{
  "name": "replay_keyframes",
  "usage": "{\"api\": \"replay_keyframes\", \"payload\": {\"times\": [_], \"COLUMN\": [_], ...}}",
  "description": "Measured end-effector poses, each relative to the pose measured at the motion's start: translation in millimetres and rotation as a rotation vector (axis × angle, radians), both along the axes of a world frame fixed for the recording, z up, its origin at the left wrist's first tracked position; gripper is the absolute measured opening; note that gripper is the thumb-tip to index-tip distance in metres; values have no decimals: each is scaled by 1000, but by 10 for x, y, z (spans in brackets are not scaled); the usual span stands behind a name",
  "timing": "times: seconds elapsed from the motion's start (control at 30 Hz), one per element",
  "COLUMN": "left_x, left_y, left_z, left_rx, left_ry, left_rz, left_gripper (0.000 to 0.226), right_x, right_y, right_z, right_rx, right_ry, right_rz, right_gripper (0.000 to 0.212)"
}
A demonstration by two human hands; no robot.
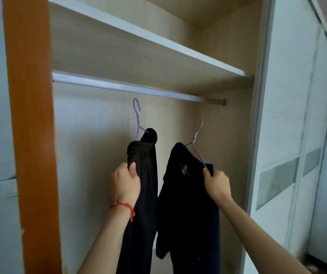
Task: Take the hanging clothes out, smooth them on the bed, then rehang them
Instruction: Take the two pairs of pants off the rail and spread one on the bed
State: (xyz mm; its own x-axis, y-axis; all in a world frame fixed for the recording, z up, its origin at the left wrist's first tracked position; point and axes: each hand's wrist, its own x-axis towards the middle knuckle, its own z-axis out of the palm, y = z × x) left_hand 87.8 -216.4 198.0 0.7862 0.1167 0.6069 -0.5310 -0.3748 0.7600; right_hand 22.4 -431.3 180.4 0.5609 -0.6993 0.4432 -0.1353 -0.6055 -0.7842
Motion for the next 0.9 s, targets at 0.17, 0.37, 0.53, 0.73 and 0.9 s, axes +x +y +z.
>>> {"api": "replay_keyframes", "payload": {"times": [0.17, 0.37, 0.53, 0.73, 0.9], "left_x": [-163, -487, -923, -1345, -1761], "left_y": [-11, 76, 313, 729, 987], "left_z": [-262, -540, -691, -891, -984], "left_rx": [7, 20, -11, -37, -84], "left_ry": [40, 80, 66, 20, -30], "left_rz": [-103, -297, -485, -659, -801], "left_gripper": [45, 45, 47, 47, 48], "right_x": [-584, -1428, -2237, -3110, -3726], "right_y": [81, 418, 873, 1511, 2050], "right_z": [-273, -479, -586, -801, -955], "right_rx": [-63, -70, -26, 33, 68], "right_ry": [72, 80, 6, -42, -37], "right_rz": [-81, -199, -328, -585, -741], "right_gripper": [37, 41, 43, 46, 47]}}
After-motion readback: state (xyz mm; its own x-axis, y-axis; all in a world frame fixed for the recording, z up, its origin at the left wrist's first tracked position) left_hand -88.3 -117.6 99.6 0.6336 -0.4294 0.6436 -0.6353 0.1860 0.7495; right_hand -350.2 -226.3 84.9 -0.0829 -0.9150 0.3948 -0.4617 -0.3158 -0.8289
